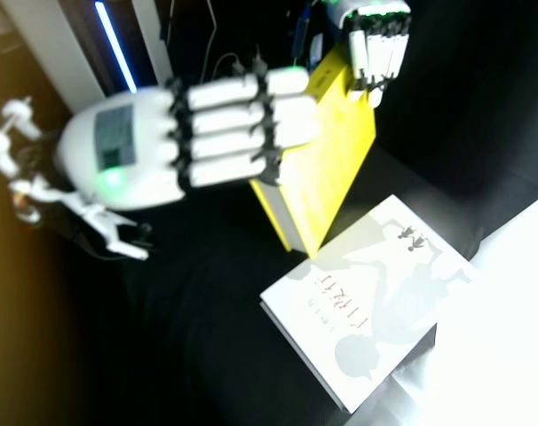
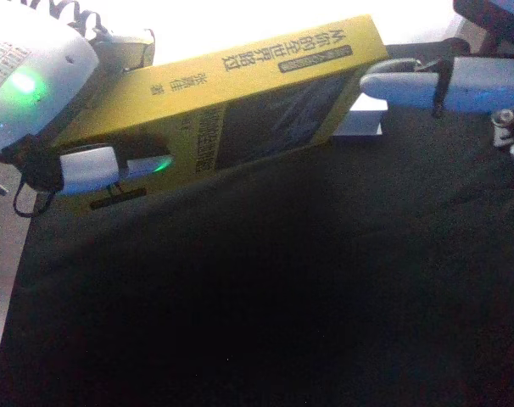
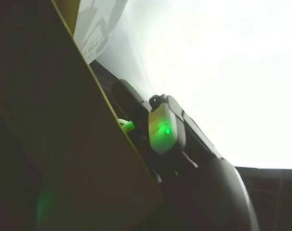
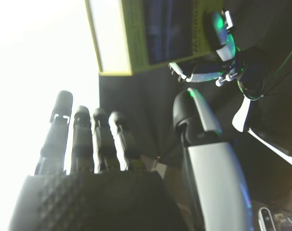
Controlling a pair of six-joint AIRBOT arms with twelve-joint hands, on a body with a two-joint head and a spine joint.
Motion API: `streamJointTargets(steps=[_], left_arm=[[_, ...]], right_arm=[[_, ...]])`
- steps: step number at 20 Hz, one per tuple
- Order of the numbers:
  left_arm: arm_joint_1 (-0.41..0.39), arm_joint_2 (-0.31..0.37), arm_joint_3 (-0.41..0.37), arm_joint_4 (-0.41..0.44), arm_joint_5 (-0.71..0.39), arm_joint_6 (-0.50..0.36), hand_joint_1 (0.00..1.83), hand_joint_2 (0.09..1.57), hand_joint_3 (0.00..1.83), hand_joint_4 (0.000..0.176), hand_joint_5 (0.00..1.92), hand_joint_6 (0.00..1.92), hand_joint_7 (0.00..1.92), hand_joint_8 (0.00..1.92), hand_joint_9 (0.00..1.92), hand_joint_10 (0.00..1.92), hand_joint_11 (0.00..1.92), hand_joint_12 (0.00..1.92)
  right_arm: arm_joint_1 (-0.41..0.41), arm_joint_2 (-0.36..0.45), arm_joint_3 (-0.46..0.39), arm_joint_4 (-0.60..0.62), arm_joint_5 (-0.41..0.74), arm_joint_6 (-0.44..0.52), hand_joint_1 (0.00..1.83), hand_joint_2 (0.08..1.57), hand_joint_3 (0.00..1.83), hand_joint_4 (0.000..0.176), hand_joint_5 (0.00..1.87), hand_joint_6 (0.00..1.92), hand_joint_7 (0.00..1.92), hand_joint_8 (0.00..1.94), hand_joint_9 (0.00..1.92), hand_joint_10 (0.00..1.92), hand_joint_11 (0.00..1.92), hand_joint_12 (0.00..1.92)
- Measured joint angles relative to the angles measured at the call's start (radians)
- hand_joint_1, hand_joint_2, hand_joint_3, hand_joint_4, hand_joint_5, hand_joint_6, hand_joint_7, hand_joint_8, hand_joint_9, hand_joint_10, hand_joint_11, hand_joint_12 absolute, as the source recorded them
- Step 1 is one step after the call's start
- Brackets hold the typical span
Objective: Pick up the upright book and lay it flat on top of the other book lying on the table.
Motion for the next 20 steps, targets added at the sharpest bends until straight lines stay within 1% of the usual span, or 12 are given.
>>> streamJointTargets(steps=[4, 5, 7, 8, 9, 10, 11, 12, 14, 15, 18, 20], left_arm=[[-0.006, -0.001, -0.017, 0.061, -0.021, 0.01, 1.29, 1.23, 0.06, 0.0, 1.39, 1.92, 1.62, 1.92, 1.72, 1.92, 1.71, 1.92], [-0.006, -0.001, -0.02, 0.068, -0.03, 0.013, 1.3, 1.23, 0.07, 0.0, 1.37, 1.92, 1.61, 1.92, 1.67, 1.92, 1.39, 1.92], [-0.006, -0.001, -0.024, 0.082, -0.051, 0.014, 1.36, 1.22, 0.08, 0.0, 1.37, 1.92, 1.62, 1.92, 1.73, 1.92, 1.66, 1.92], [-0.006, -0.001, -0.03, 0.089, -0.064, 0.017, 1.34, 1.23, 0.09, 0.0, 1.37, 1.92, 1.62, 1.92, 1.75, 1.92, 1.74, 1.92], [-0.006, -0.001, -0.031, 0.104, -0.073, 0.017, 1.32, 1.23, 0.1, 0.0, 1.36, 1.92, 1.6, 1.92, 1.74, 1.92, 1.77, 1.92], [-0.006, -0.001, -0.033, 0.107, -0.076, 0.02, 1.32, 1.23, 0.1, 0.0, 1.36, 1.92, 1.6, 1.92, 1.74, 1.92, 1.77, 1.92], [-0.006, -0.001, -0.034, 0.111, -0.08, 0.021, 1.31, 1.23, 0.11, 0.0, 1.36, 1.92, 1.6, 1.92, 1.75, 1.92, 1.78, 1.92], [-0.006, 0.0, -0.034, 0.121, -0.08, 0.019, 1.3, 1.23, 0.11, 0.0, 1.37, 1.92, 1.61, 1.92, 1.74, 1.92, 1.77, 1.92], [-0.006, 0.0, -0.042, 0.148, -0.071, 0.016, 1.31, 1.22, 0.12, 0.0, 1.36, 1.92, 1.61, 1.92, 1.74, 1.92, 1.78, 1.92], [-0.006, 0.0, -0.042, 0.149, -0.068, 0.017, 1.28, 1.22, 0.12, 0.0, 1.35, 1.92, 1.62, 1.92, 1.75, 1.92, 1.79, 1.92], [-0.007, 0.0, -0.045, 0.164, -0.068, 0.014, 1.26, 1.2, 0.12, 0.0, 1.34, 1.92, 1.62, 1.92, 1.75, 1.92, 1.79, 1.92], [-0.007, 0.0, -0.045, 0.168, -0.059, 0.012, 1.2, 1.17, 0.1, 0.0, 1.29, 1.92, 1.6, 1.92, 1.73, 1.92, 1.77, 1.92]], right_arm=[[0.0, -0.038, 0.02, -0.015, -0.056, 0.003, 0.94, 1.13, 0.0, 0.0, 0.0, 0.0, 0.0, 0.0, 0.0, 0.0, 0.0, 1.92], [0.0, -0.042, 0.021, -0.016, -0.063, 0.003, 0.93, 1.13, 0.0, 0.0, 0.0, 0.0, 0.0, 0.0, 0.0, 0.0, 0.0, 1.92], [0.0, -0.055, 0.031, -0.018, -0.076, 0.005, 0.98, 1.15, 0.0, 0.0, 0.05, 0.06, 0.09, 0.05, 0.0, 0.19, 0.0, 1.88], [0.0, -0.062, 0.037, -0.024, -0.09, 0.006, 1.02, 1.17, 0.0, 0.0, 0.07, 0.88, 0.22, 0.77, 0.06, 1.07, 0.0, 1.91], [0.0, -0.066, 0.039, -0.033, -0.101, 0.007, 1.14, 1.15, 0.21, 0.0, 0.47, 1.55, 0.72, 1.44, 0.7, 1.75, 0.68, 1.92], [0.0, -0.068, 0.04, -0.037, -0.103, 0.007, 1.14, 1.15, 0.21, 0.0, 0.47, 1.55, 0.72, 1.44, 0.7, 1.75, 0.68, 1.92], [0.0, -0.071, 0.042, -0.041, -0.103, 0.008, 1.18, 1.0, 0.55, 0.0, 0.56, 1.61, 0.85, 1.48, 0.94, 1.75, 0.95, 1.92], [0.0, -0.073, 0.044, -0.047, -0.104, 0.011, 1.19, 1.09, 0.41, 0.0, 0.54, 1.5, 0.83, 1.56, 1.09, 1.69, 1.08, 1.92], [0.0, -0.075, 0.05, -0.063, -0.116, 0.001, 1.35, 0.96, 0.62, 0.0, 0.61, 1.34, 0.77, 1.57, 0.83, 1.78, 1.05, 1.92], [0.0, -0.077, 0.05, -0.051, -0.122, 0.009, 1.24, 0.74, 1.17, 0.0, 0.76, 1.58, 0.91, 1.88, 1.16, 1.91, 1.23, 1.92], [0.004, -0.08, 0.051, -0.04, -0.122, 0.002, 1.39, 0.53, 1.64, 0.0, 1.04, 1.65, 1.08, 1.94, 1.46, 1.92, 1.46, 1.92], [0.006, -0.081, 0.053, -0.031, -0.126, 0.003, 1.43, 0.44, 1.58, 0.0, 1.0, 1.46, 1.09, 1.77, 1.15, 1.92, 1.51, 1.92]])
